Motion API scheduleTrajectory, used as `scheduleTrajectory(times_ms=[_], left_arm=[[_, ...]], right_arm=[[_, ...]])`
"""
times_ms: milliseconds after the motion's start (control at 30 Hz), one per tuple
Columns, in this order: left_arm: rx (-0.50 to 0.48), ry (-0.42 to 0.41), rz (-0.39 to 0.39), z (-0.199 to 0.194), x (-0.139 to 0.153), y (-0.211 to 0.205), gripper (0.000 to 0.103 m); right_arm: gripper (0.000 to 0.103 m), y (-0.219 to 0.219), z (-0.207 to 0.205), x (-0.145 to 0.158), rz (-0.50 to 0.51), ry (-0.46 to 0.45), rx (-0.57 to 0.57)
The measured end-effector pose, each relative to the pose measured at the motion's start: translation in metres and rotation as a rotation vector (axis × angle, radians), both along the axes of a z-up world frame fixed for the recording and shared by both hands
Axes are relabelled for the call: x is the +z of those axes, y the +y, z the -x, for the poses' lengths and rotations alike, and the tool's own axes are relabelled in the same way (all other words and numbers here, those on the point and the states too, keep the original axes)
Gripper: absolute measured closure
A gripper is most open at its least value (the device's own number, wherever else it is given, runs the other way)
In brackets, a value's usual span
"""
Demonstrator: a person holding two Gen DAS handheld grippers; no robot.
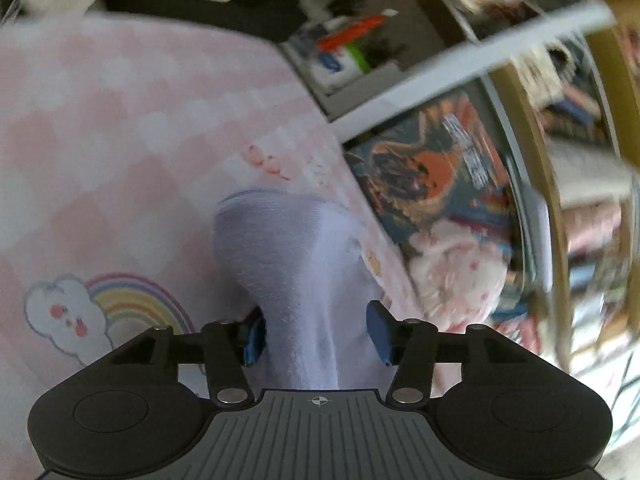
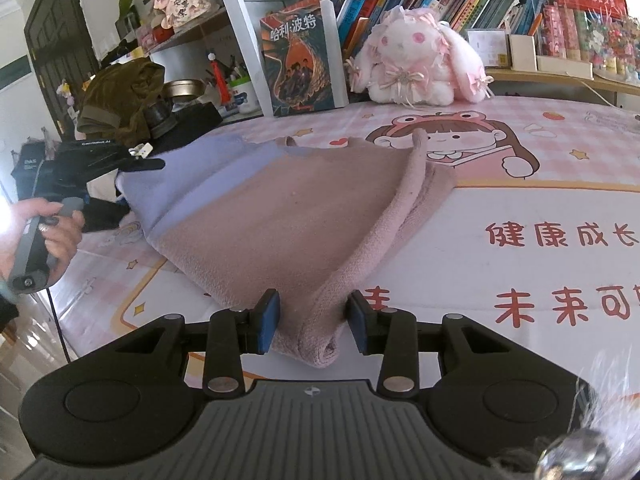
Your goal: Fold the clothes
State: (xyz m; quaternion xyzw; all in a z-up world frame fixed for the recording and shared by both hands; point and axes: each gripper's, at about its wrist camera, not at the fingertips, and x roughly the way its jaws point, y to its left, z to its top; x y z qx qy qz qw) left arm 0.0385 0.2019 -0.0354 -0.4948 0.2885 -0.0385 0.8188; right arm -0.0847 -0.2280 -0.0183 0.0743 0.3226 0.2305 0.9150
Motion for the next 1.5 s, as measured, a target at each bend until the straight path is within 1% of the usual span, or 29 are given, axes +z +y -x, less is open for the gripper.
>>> scheduleTrajectory(times_ms=[33,67,133,200,233,267,300,467,533,633,767,867,933,967,1033,1100,1167,1233,1300,1333,1400,1467,1500], left_arm=[[0.012,0.001,0.014,-0.001,-0.003,0.001,0.052],[0.025,0.005,0.014,-0.001,-0.005,0.001,0.054],[0.033,0.009,-0.024,-0.004,-0.004,-0.002,0.056],[0.041,0.012,-0.061,-0.006,-0.002,-0.004,0.073],[0.039,0.008,-0.072,-0.006,-0.002,-0.003,0.085],[0.038,0.004,-0.083,-0.005,-0.001,-0.001,0.086],[0.036,0.0,-0.094,-0.005,-0.001,0.0,0.089],[0.049,-0.011,-0.164,0.002,0.006,0.01,0.089],[0.06,-0.01,-0.176,0.007,0.008,0.019,0.089],[0.07,-0.003,-0.195,0.012,0.01,0.03,0.089],[0.081,0.003,-0.223,0.018,0.013,0.043,0.089],[0.084,0.002,-0.241,0.018,0.014,0.048,0.089],[0.083,0.002,-0.244,0.017,0.014,0.049,0.089],[0.084,0.003,-0.244,0.017,0.013,0.049,0.089],[0.089,0.004,-0.24,0.017,0.012,0.05,0.089],[0.092,0.005,-0.237,0.017,0.012,0.05,0.089],[0.085,0.004,-0.244,0.016,0.013,0.05,0.089],[0.075,0.0,-0.263,0.016,0.016,0.05,0.089],[0.063,-0.012,-0.289,0.016,0.021,0.046,0.089],[0.059,-0.022,-0.301,0.017,0.025,0.043,0.089],[0.041,-0.066,-0.315,0.021,0.038,0.033,0.09],[0.022,-0.111,-0.329,0.024,0.051,0.024,0.09],[0.003,-0.142,-0.349,0.027,0.061,0.015,0.09]], right_arm=[[0.067,0.0,0.0,0.0,0.0,0.0,-0.001],[0.067,0.0,0.0,0.0,-0.001,0.001,-0.001],[0.067,0.0,0.0,0.0,-0.002,0.002,0.0],[0.067,0.0,0.0,0.001,-0.003,0.003,0.0],[0.067,0.0,0.0,0.001,-0.005,0.004,-0.001],[0.066,0.0,0.0,0.001,-0.01,0.005,-0.002],[0.066,-0.001,-0.001,0.001,-0.015,0.006,-0.004],[0.066,0.006,0.0,-0.001,-0.048,0.011,-0.001],[0.066,0.014,0.0,-0.001,-0.058,0.008,0.008],[0.065,0.027,-0.002,-0.001,-0.045,-0.006,0.023],[0.065,0.029,-0.001,0.003,-0.069,-0.042,0.02],[0.065,0.023,0.001,0.011,-0.079,-0.097,-0.002],[0.066,0.022,-0.001,0.017,-0.078,-0.133,-0.005],[0.069,0.024,-0.003,0.02,-0.073,-0.145,0.002],[0.077,0.029,-0.009,0.025,-0.058,-0.166,0.018],[0.079,0.04,-0.021,0.03,-0.019,-0.177,0.042],[0.079,0.051,-0.035,0.027,0.045,-0.136,0.077],[0.079,0.058,-0.046,0.017,0.101,-0.081,0.111],[0.079,0.06,-0.046,0.011,0.11,-0.087,0.125],[0.079,0.06,-0.045,0.01,0.11,-0.087,0.122],[0.079,0.063,-0.044,0.009,0.131,-0.095,0.127],[0.079,0.063,-0.045,0.008,0.131,-0.094,0.13],[0.079,0.062,-0.045,0.008,0.126,-0.092,0.129]])
